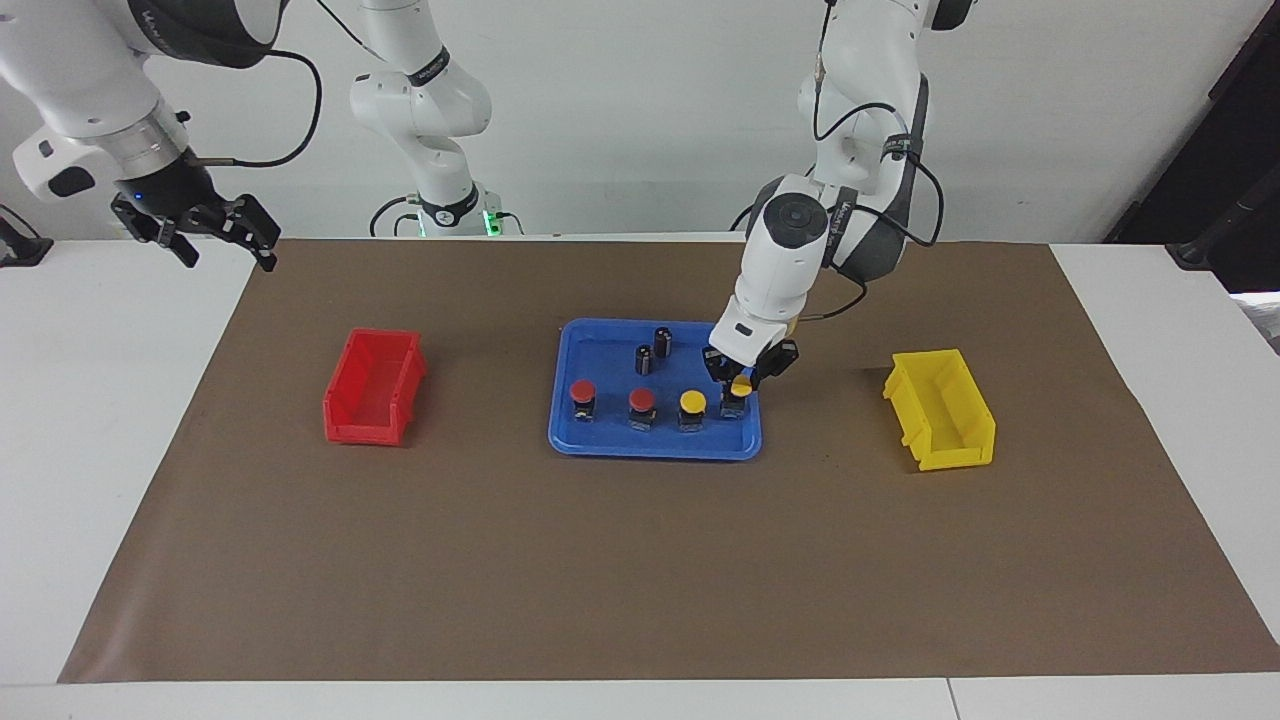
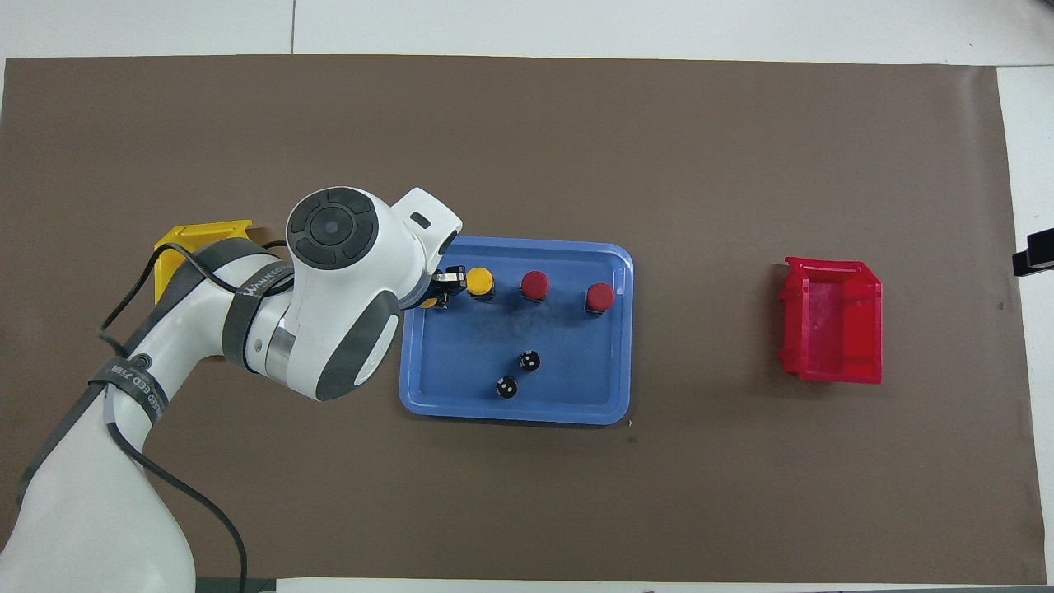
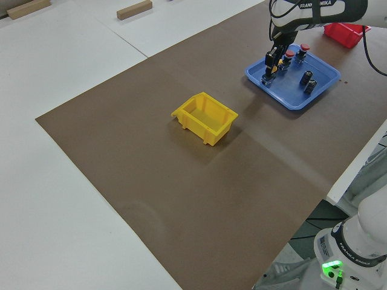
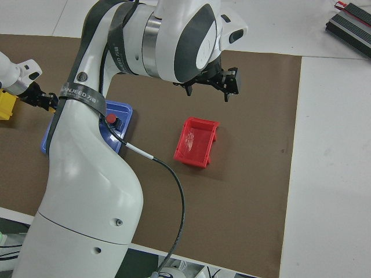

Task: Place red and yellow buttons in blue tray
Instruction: 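Release the yellow button in the tray and withdraw the left gripper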

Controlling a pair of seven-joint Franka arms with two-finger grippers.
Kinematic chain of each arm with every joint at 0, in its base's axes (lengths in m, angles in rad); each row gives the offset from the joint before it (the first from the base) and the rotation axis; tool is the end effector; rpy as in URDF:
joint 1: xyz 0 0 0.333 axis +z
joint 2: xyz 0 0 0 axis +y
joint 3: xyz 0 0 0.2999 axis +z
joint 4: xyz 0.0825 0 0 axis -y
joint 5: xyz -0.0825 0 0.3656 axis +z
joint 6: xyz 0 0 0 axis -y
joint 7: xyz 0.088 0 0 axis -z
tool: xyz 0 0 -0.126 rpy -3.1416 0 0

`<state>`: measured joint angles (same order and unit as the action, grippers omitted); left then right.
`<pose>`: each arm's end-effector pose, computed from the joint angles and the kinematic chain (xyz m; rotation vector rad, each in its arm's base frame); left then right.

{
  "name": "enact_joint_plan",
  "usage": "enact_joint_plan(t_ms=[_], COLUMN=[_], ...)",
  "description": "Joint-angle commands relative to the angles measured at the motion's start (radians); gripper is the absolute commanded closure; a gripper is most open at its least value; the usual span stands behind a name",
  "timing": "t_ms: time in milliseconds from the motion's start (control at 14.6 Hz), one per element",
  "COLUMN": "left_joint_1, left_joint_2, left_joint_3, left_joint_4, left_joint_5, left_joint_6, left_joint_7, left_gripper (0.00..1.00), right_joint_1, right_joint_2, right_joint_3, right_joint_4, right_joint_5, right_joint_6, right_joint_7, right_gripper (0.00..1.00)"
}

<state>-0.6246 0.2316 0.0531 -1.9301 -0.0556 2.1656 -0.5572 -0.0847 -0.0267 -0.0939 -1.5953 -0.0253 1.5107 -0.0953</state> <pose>0.4917 -0.3210 0.3453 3.1104 0.0238 -0.0225 0.5115 -0.0963 0.5874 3.1227 -0.1312 -0.0947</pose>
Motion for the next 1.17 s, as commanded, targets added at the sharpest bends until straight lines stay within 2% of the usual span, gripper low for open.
enact_joint_plan(t_ms=[0, 69, 206, 412, 618, 755, 961, 1099], left_joint_1=[-0.012, -0.012, -0.012, 0.02, 0.087, 0.141, 0.265, 0.337], left_joint_2=[0.0, 0.0, -0.009, -0.035, -0.077, -0.1, -0.161, -0.182], left_joint_3=[0.013, 0.014, 0.017, 0.025, 0.031, 0.034, 0.057, 0.06], left_joint_4=[-0.007, -0.003, 0.016, 0.138, 0.236, 0.279, 0.29, 0.293], left_joint_5=[0.022, 0.022, 0.022, 0.022, 0.049, 0.082, 0.08, 0.073], left_joint_6=[0.025, 0.017, -0.016, -0.212, -0.38, -0.449, -0.506, -0.536], left_joint_7=[-0.021, -0.023, -0.023, -0.009, 0.028, 0.161, 0.443, 0.526], left_gripper=[0.4, 0.17, 0.05, 0.0, 0.0, 0.0, 0.0, 0.0], right_joint_1=[-0.006, -0.006, -0.006, -0.006, -0.006, -0.009, -0.004, -0.004], right_joint_2=[0.011, 0.011, 0.011, 0.011, 0.01, 0.01, 0.007, 0.007], right_joint_3=[0.005, 0.005, 0.005, 0.005, 0.005, 0.005, 0.005, 0.006], right_joint_4=[0.021, 0.021, 0.021, 0.021, 0.021, 0.023, 0.021, 0.021], right_joint_5=[0.002, 0.002, 0.002, 0.002, 0.002, 0.002, 0.002, 0.001], right_joint_6=[-0.02, -0.018, -0.02, -0.021, -0.029, -0.032, -0.055, -0.055], right_joint_7=[-0.004, -0.004, -0.007, -0.009, -0.009, -0.009, -0.004, -0.009], right_gripper=[0.0, 0.0, 0.0, 0.0, 0.0, 0.0, 0.0, 0.0])
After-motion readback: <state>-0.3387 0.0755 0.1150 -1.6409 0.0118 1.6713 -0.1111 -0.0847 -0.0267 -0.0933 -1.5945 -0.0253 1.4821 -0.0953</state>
